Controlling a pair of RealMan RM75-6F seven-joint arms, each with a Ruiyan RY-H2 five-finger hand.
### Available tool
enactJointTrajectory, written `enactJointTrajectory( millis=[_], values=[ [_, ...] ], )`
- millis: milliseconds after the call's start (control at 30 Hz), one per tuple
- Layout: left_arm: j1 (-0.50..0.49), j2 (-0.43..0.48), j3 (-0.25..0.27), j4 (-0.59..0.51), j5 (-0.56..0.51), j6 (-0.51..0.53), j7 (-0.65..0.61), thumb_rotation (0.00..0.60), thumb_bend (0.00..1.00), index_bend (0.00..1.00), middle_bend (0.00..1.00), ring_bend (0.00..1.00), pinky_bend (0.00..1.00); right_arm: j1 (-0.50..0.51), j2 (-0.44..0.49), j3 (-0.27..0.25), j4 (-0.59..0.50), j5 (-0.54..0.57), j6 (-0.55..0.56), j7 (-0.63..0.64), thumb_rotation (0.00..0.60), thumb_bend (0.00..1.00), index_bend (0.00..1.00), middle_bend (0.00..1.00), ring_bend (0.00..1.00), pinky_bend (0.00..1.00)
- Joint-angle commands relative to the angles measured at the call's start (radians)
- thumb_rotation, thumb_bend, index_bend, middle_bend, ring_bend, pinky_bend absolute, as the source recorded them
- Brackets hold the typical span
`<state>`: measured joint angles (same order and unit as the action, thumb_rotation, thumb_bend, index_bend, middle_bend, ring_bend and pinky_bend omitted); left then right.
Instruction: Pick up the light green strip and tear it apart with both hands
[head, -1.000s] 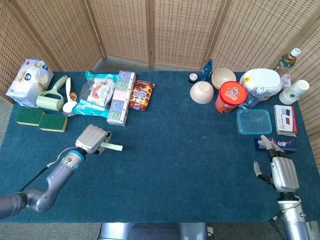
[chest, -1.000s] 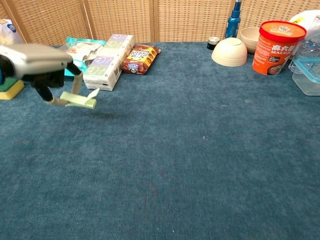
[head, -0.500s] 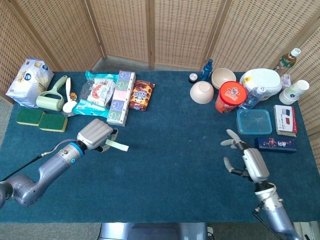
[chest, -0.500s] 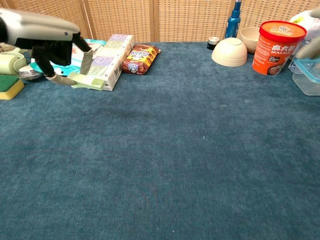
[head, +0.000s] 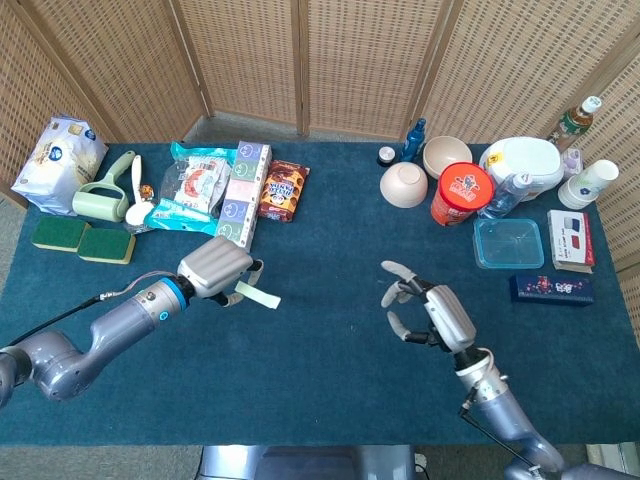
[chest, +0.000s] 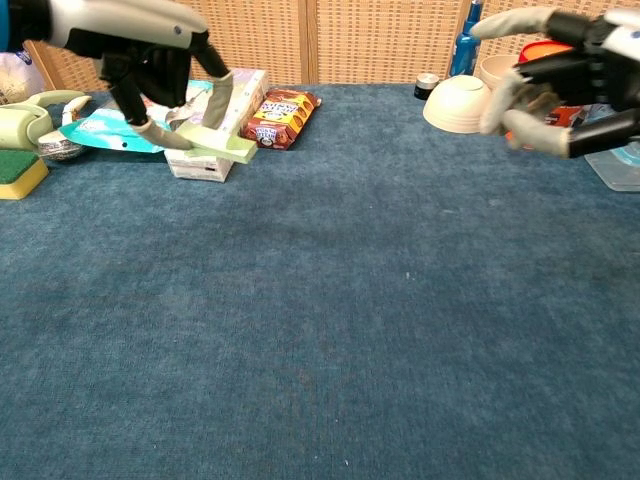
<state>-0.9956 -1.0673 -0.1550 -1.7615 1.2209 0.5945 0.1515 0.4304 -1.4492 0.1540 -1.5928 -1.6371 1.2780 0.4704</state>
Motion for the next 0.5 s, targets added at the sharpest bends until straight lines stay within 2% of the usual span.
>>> enactJointTrajectory(
  millis=[33, 200, 300, 333, 433, 500],
  values=[
    [-0.017, 0.000, -0.008, -0.002, -0.017, -0.018, -0.006, 0.600, 0.47, 0.72, 1.00, 1.00, 1.00, 0.016, -0.016, -0.001, 0.006, 0.003, -0.013, -0.009, 0.600, 0.47, 0.15, 0.55, 0.46, 0.47],
    [-0.047, -0.006, -0.013, 0.006, -0.040, -0.042, -0.005, 0.600, 0.47, 0.72, 1.00, 1.00, 1.00, 0.032, -0.047, 0.006, 0.013, 0.013, -0.008, -0.053, 0.600, 0.47, 0.15, 0.55, 0.46, 0.47],
    [-0.063, -0.009, -0.012, 0.008, -0.054, -0.055, -0.001, 0.600, 0.47, 0.72, 1.00, 1.00, 1.00, 0.043, -0.059, 0.012, 0.012, 0.024, -0.012, -0.079, 0.600, 0.47, 0.13, 0.50, 0.41, 0.44],
    [-0.067, -0.010, -0.011, 0.008, -0.057, -0.057, 0.000, 0.600, 0.47, 0.72, 1.00, 1.00, 1.00, 0.046, -0.061, 0.014, 0.012, 0.027, -0.013, -0.085, 0.600, 0.47, 0.12, 0.48, 0.39, 0.41],
    [-0.081, -0.011, -0.009, 0.007, -0.068, -0.064, 0.006, 0.600, 0.47, 0.72, 1.00, 1.00, 1.00, 0.057, -0.065, 0.021, 0.009, 0.045, -0.023, -0.089, 0.600, 0.46, 0.03, 0.34, 0.26, 0.23],
    [-0.088, -0.012, -0.010, 0.007, -0.073, -0.065, 0.009, 0.600, 0.47, 0.72, 1.00, 1.00, 1.00, 0.063, -0.067, 0.024, 0.010, 0.051, -0.026, -0.088, 0.600, 0.46, 0.00, 0.29, 0.22, 0.16]
  ],
)
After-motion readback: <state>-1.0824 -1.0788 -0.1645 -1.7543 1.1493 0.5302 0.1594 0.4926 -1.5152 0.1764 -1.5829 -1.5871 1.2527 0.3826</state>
